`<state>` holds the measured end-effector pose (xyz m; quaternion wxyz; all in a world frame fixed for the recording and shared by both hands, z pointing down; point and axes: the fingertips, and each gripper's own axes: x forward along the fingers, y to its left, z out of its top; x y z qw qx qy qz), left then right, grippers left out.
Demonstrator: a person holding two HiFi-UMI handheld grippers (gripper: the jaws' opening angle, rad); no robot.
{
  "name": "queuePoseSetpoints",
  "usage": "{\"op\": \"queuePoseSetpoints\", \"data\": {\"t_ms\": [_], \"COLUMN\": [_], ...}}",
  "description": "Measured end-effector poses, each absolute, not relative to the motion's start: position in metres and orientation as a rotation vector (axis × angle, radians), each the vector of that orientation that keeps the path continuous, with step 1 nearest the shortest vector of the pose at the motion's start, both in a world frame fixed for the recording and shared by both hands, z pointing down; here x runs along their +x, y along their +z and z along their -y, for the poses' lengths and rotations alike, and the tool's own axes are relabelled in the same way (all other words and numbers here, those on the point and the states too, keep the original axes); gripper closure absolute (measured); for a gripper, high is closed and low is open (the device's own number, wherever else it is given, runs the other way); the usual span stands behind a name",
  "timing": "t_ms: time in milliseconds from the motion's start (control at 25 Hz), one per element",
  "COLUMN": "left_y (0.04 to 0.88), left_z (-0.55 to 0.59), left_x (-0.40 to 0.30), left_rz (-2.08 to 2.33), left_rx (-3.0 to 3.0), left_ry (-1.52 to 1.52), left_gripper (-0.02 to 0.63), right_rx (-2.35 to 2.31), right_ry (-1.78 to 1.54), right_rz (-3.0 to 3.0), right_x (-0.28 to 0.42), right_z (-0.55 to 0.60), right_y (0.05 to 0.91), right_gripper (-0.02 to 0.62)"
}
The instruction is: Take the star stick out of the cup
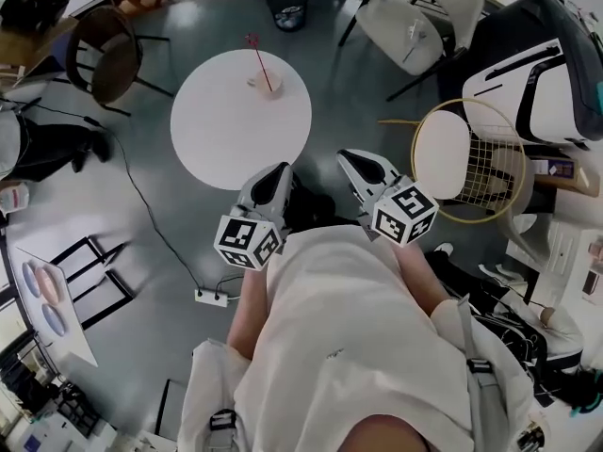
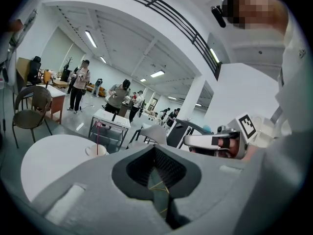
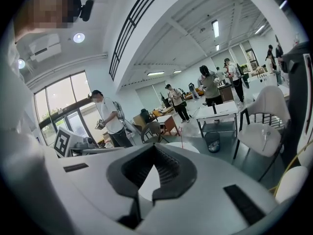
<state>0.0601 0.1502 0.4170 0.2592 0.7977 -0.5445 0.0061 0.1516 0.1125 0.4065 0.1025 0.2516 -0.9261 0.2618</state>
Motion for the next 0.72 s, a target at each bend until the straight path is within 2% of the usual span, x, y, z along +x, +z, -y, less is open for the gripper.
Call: {"op": "queuePoseSetpoints", "data": {"t_ms": [720], "left_y": [0.422], "left_z": [-0.073], "left_x": [-0.025], "left_rz": [1.573], "left_rx": [2.158], "left_ry": [0.060], "left_gripper": [0.597], "right_rx": [0.651], "right_ry": [0.798], "right_rz": [2.701], "right_x": [0.070], "right_z": [-0.043], "right_y": [0.413], "right_gripper": [0.588]}}
